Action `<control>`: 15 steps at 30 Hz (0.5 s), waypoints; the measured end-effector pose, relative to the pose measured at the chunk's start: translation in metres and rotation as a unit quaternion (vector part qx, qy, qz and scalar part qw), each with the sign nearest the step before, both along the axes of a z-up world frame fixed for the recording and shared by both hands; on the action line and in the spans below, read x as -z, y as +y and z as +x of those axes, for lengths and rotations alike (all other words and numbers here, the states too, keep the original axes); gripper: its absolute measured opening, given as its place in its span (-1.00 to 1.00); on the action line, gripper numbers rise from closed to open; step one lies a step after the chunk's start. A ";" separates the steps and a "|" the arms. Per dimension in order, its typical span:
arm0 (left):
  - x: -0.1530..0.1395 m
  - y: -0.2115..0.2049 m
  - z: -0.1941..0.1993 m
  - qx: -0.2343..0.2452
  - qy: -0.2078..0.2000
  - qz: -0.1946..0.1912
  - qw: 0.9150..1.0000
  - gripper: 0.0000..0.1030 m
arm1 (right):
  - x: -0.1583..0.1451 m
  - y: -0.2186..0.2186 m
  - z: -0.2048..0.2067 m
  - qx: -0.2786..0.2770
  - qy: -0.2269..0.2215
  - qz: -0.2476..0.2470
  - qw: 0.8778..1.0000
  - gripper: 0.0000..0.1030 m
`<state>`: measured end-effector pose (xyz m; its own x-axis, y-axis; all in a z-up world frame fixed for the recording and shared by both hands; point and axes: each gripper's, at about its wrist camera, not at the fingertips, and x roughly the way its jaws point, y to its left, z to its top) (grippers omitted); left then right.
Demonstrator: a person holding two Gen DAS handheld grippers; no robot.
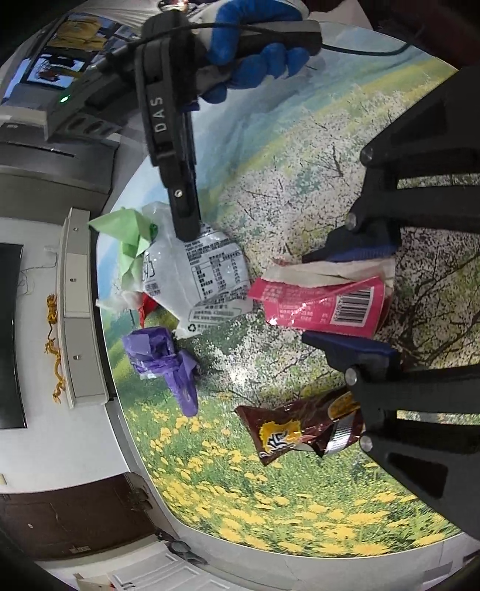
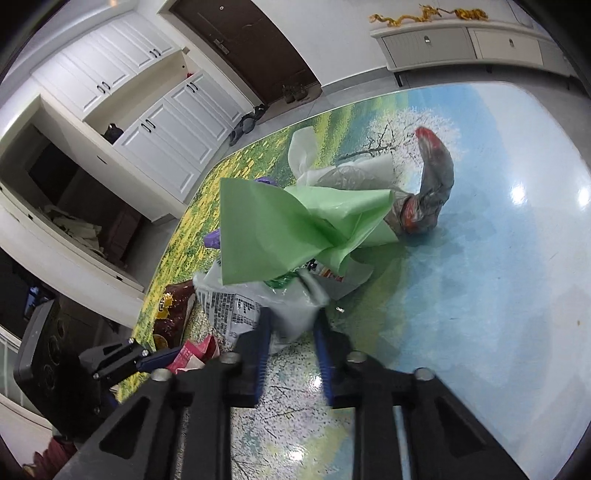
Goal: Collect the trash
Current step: 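Grasp the pink-and-white wrapper with the left tool while the right tool grasps the white printed bag, then carry both items over the bin and open both tools to drop them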
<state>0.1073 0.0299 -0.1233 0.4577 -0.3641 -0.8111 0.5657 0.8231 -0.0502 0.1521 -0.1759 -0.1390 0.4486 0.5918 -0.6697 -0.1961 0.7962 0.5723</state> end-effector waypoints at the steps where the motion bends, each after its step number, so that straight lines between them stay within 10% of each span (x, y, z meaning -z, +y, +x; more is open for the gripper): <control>1: -0.001 0.002 -0.001 -0.004 0.001 -0.004 1.000 -0.38 | 0.000 -0.001 -0.001 -0.002 -0.001 0.007 1.000 -0.81; 15: -0.031 0.017 -0.021 -0.040 -0.017 -0.048 0.998 -0.38 | -0.023 -0.018 -0.054 -0.050 -0.049 0.014 0.997 -0.94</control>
